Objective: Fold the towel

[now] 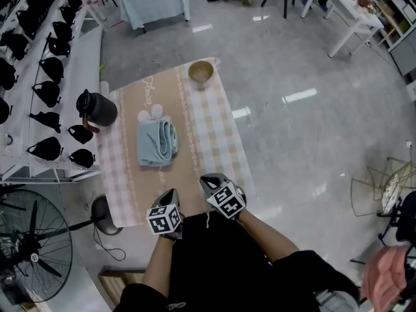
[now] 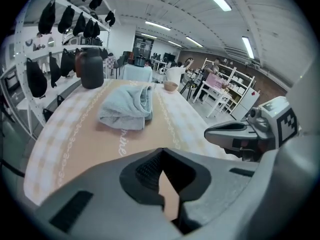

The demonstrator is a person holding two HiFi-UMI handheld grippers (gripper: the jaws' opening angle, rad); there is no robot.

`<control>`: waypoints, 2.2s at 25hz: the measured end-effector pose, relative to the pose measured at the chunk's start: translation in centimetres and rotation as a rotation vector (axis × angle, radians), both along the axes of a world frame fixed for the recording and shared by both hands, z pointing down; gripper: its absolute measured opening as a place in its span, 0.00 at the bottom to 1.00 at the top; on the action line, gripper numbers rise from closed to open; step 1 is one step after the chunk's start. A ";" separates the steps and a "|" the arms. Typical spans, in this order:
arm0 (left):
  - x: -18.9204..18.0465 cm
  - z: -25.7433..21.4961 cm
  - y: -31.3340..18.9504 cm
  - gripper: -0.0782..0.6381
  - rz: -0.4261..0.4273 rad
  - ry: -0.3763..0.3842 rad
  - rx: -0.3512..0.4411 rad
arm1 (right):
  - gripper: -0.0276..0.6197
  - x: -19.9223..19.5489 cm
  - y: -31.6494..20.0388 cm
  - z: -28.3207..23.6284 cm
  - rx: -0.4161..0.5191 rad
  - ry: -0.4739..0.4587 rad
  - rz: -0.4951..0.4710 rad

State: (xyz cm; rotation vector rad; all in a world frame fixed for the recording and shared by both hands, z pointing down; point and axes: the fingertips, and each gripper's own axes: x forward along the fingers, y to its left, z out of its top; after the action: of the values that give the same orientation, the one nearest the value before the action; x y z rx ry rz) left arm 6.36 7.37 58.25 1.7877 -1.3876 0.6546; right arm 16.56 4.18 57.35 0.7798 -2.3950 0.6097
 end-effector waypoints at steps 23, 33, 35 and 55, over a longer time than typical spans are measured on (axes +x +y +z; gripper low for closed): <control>-11.4 -31.7 -3.0 0.12 -0.036 -0.096 0.818 | 0.05 -7.6 -4.0 -32.0 0.620 -0.212 0.221; -13.2 -34.3 -3.8 0.12 -0.019 -0.069 0.926 | 0.05 -8.1 -3.5 -35.5 0.743 -0.192 0.266; -13.0 -34.2 -4.3 0.12 -0.015 -0.055 0.927 | 0.05 -8.1 -3.7 -35.7 0.754 -0.203 0.275; -11.2 -33.0 -5.0 0.12 0.027 -0.010 0.899 | 0.05 -6.3 -3.4 -34.7 0.733 -0.202 0.312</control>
State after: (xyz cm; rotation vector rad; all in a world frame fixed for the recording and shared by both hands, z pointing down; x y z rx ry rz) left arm -4.82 2.34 25.27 2.4713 -1.8269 0.0097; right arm 10.24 0.74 22.66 1.4690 -2.7190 -0.1225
